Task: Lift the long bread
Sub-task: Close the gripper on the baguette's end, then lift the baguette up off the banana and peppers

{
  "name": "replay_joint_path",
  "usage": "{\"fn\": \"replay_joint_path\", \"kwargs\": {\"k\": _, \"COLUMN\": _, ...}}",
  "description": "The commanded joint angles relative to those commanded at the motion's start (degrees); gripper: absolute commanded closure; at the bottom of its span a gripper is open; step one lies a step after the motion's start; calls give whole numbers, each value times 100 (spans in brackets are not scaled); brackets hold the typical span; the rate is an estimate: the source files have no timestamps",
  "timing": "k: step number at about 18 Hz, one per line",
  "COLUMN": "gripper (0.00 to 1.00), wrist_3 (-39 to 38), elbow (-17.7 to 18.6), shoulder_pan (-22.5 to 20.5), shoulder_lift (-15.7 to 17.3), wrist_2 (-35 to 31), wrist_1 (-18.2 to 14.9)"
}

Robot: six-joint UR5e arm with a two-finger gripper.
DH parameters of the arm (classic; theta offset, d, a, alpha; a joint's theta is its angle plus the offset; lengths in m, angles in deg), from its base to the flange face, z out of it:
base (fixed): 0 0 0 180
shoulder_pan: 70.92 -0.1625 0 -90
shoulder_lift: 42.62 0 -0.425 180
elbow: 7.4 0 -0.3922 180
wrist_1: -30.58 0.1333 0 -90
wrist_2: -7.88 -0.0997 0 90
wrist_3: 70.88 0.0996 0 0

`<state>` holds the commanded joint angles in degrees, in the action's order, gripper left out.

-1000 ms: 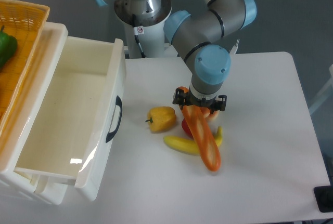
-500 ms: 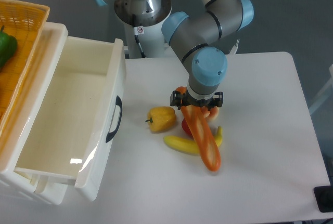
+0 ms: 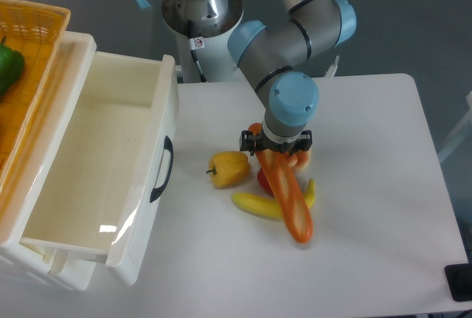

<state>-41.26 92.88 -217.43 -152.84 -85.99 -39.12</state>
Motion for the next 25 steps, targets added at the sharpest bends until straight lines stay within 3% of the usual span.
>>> {"fn": "replay_joint_path", "kwargs": {"k": 7, "gripper": 91, "wrist_3": 26, "elbow": -61, "shoulder_pan": -9, "shoulder_lift": 0, "wrist_2": 9, "wrist_1": -9}}
{"fn": "replay_joint_path", "kwargs": {"k": 9, "gripper": 100, "wrist_3": 26, "elbow": -79, "shoulder_pan": -9, "shoulder_lift": 0, "wrist_2": 9, "wrist_1": -9}}
{"fn": "replay_joint_path", "kwargs": {"k": 14, "gripper": 100, "wrist_3": 245, "elbow": -307, "shoulder_pan": -70, "shoulder_lift": 44, "wrist_2": 35, "wrist_1": -87}}
{"fn": "replay_joint_path", "kwargs": {"k": 19, "gripper": 100, "wrist_3": 606, "elbow": -983, "shoulder_pan": -149, "shoulder_lift": 17, "wrist_2": 96, "wrist_1": -439}}
{"fn": "replay_joint_path", "kwargs": {"k": 25, "gripper": 100, "wrist_3": 2001, "elbow": -1450, "shoulder_pan": -360, "shoulder_lift": 0, "wrist_2": 220, "wrist_1": -519}}
